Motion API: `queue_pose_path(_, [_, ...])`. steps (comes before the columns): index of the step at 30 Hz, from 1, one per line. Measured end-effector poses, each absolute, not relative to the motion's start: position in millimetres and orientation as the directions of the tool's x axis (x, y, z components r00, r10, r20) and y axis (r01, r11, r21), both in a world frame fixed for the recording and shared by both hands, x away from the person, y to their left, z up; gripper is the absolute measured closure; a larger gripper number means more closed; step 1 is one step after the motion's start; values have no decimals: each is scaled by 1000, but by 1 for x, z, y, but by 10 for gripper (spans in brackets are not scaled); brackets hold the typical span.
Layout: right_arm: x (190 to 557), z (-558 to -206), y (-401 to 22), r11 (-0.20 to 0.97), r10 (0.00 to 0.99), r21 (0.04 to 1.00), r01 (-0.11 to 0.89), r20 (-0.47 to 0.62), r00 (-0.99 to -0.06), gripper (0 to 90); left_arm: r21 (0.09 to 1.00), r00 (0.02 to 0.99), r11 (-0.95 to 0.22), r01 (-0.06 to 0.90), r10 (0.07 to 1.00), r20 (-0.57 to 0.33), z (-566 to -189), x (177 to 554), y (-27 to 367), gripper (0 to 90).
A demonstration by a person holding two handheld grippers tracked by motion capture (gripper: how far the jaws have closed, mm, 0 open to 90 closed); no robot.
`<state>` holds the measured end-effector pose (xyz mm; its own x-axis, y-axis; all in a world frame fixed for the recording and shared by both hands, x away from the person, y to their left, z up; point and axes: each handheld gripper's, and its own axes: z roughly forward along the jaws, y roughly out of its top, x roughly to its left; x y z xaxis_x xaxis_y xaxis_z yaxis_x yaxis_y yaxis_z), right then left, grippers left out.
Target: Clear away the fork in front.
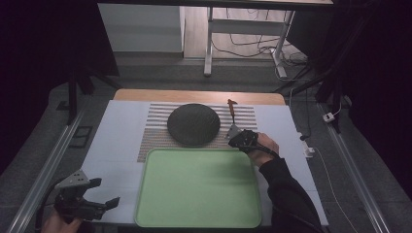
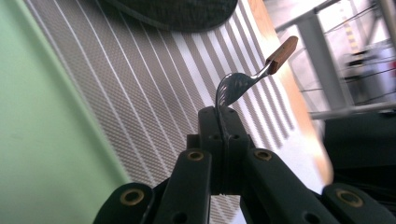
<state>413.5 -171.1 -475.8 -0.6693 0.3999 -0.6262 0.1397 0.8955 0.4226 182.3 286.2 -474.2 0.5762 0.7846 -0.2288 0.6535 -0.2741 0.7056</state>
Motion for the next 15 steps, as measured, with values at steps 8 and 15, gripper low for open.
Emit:
queue_pose_path(8, [403, -453, -194, 733, 554, 648, 206, -393, -734, 900, 730, 623, -296, 616, 750, -221, -472, 185, 283, 0])
queue_pose_path(15, [388, -442, -209, 628, 573, 745, 223, -249, -781, 900, 752, 666, -318, 577, 717, -208, -471, 190, 276, 0])
